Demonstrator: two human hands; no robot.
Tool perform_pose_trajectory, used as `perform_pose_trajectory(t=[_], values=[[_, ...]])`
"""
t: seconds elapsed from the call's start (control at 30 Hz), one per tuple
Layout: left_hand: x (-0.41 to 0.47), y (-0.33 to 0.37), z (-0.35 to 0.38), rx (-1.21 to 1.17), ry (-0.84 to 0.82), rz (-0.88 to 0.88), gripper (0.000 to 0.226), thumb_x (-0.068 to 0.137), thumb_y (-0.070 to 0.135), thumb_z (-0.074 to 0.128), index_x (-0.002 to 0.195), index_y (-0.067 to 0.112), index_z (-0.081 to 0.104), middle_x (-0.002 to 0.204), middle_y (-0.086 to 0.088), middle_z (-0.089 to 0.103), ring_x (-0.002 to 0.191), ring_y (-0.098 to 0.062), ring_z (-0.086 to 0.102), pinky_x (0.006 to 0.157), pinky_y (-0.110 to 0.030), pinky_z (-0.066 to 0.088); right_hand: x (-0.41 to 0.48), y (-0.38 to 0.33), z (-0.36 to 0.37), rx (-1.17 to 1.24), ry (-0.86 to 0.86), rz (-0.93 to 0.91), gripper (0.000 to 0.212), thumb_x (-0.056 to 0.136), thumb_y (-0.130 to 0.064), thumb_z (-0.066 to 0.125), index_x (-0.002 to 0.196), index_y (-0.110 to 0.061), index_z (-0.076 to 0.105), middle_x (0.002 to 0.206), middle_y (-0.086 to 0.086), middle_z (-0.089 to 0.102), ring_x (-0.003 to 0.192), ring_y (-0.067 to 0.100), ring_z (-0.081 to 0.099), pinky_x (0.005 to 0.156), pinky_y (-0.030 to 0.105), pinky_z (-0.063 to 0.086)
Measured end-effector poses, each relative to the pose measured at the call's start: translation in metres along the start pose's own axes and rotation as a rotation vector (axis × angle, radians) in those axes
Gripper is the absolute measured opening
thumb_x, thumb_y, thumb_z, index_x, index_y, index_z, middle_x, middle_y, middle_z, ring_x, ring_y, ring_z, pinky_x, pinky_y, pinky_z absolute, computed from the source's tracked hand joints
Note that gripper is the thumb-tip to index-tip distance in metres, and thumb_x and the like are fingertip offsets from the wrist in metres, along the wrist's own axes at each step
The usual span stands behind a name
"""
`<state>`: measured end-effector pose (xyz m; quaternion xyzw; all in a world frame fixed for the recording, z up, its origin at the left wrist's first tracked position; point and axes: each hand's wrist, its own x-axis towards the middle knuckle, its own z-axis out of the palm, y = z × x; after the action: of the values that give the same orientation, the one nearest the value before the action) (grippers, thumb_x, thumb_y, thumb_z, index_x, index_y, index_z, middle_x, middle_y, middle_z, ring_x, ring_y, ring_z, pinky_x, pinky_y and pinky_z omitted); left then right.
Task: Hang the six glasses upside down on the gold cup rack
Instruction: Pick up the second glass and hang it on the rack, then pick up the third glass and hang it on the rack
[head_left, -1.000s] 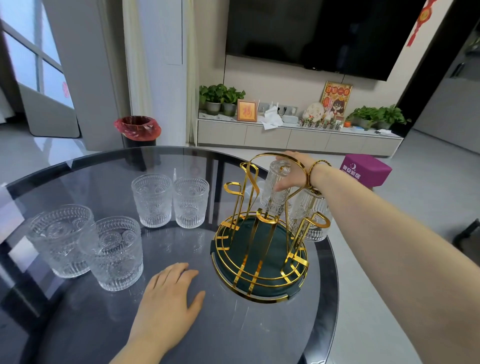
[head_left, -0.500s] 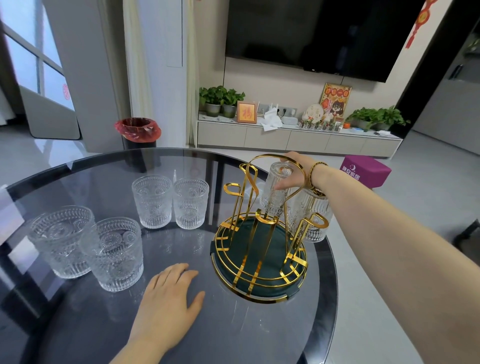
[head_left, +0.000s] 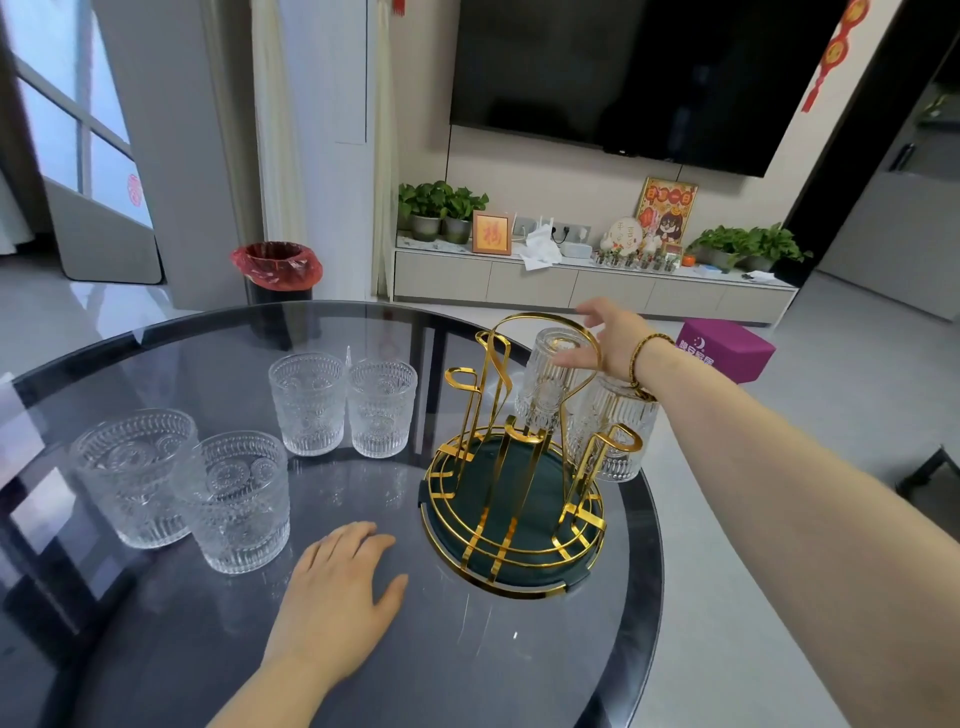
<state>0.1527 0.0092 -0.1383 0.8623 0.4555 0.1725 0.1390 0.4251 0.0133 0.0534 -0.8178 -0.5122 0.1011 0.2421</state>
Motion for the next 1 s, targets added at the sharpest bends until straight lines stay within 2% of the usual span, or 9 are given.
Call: perform_pose_trajectory(t=[0.1,0.27,0.4,0.47,0.63,0.73,0.83,0.9,1.0], values=[[-0.001,0.002,-0.003,0.005,-0.027,0.001,0.043,0.089,0.044,0.040,0.130,0.029,0.038,0.144,0.009,0.034,0.135,-0.010,0.025,0.114,-0.029,0.017,-0.016,0.003,-0.011,0.026,0.081,-0.014,0.072,0.070,-0.028,0.069,0.130,-0.011,0.032,0.136,0.012,0.042,0.123,0.029,0.040,0.098,0.040,0.036],[-0.010,0.004,-0.014,0.003,-0.055,0.004,0.042,0.090,0.039,0.042,0.130,0.026,0.040,0.145,0.006,0.035,0.136,-0.011,0.026,0.114,-0.029,0.019,-0.056,-0.002,-0.027,0.014,0.331,-0.162,0.039,0.080,-0.020,0.059,0.116,-0.009,0.049,0.121,0.012,0.054,0.109,0.022,0.047,0.085,0.028,0.035],[-0.031,0.000,-0.028,-0.021,-0.022,0.030,0.034,0.089,0.035,0.047,0.121,0.025,0.051,0.132,0.010,0.050,0.124,-0.009,0.042,0.106,-0.024,0.029,-0.097,-0.020,-0.022,0.167,0.651,-0.345,0.018,0.080,-0.010,0.057,0.097,-0.004,0.060,0.095,0.008,0.060,0.088,0.016,0.049,0.078,0.023,0.036],[-0.051,-0.010,-0.042,-0.031,0.026,0.026,0.030,0.087,0.033,0.049,0.116,0.025,0.055,0.125,0.011,0.055,0.119,-0.009,0.047,0.103,-0.024,0.032,-0.117,-0.036,0.000,0.215,0.677,-0.443,0.012,0.078,-0.007,0.059,0.090,-0.002,0.061,0.086,0.009,0.060,0.082,0.016,0.050,0.075,0.025,0.037],[-0.088,-0.058,-0.068,0.020,0.093,-0.089,0.028,0.084,0.026,0.057,0.111,0.017,0.060,0.119,0.002,0.061,0.115,-0.018,0.052,0.100,-0.032,0.040,-0.152,-0.075,0.094,0.240,0.368,-0.595,0.016,0.076,-0.009,0.062,0.091,-0.004,0.060,0.089,0.012,0.064,0.087,0.017,0.053,0.080,0.020,0.039],[-0.094,-0.076,-0.071,0.054,0.112,-0.179,0.040,0.086,0.030,0.055,0.122,0.015,0.051,0.135,-0.003,0.050,0.127,-0.020,0.043,0.108,-0.033,0.032,-0.158,-0.082,0.148,0.312,0.126,-0.471,0.042,0.076,-0.024,0.064,0.114,-0.012,0.050,0.111,0.003,0.055,0.103,0.011,0.047,0.093,0.021,0.039],[-0.096,-0.090,-0.070,0.084,0.074,-0.250,0.054,0.089,0.044,0.044,0.136,0.020,0.030,0.149,0.001,0.030,0.138,-0.014,0.025,0.116,-0.029,0.019,-0.167,-0.085,0.207,0.403,-0.118,-0.278,0.080,0.072,-0.034,0.068,0.136,-0.021,0.022,0.141,-0.002,0.031,0.130,0.011,0.027,0.108,0.027,0.023],[-0.093,-0.093,-0.069,0.107,0.062,-0.244,0.057,0.089,0.048,0.039,0.138,0.022,0.025,0.151,0.003,0.026,0.140,-0.012,0.018,0.117,-0.030,0.014,-0.166,-0.087,0.233,0.423,-0.176,-0.209,0.093,0.069,-0.036,0.069,0.139,-0.024,0.009,0.149,-0.002,0.019,0.136,0.012,0.017,0.110,0.028,0.018],[-0.091,-0.093,-0.067,0.123,0.061,-0.240,0.054,0.090,0.049,0.034,0.138,0.024,0.025,0.153,0.003,0.021,0.141,-0.011,0.013,0.117,-0.031,0.010,-0.151,-0.096,0.245,0.476,-0.206,-0.124,0.104,0.065,-0.038,0.072,0.139,-0.026,0.001,0.151,-0.003,0.016,0.137,0.014,0.016,0.111,0.031,0.018]])
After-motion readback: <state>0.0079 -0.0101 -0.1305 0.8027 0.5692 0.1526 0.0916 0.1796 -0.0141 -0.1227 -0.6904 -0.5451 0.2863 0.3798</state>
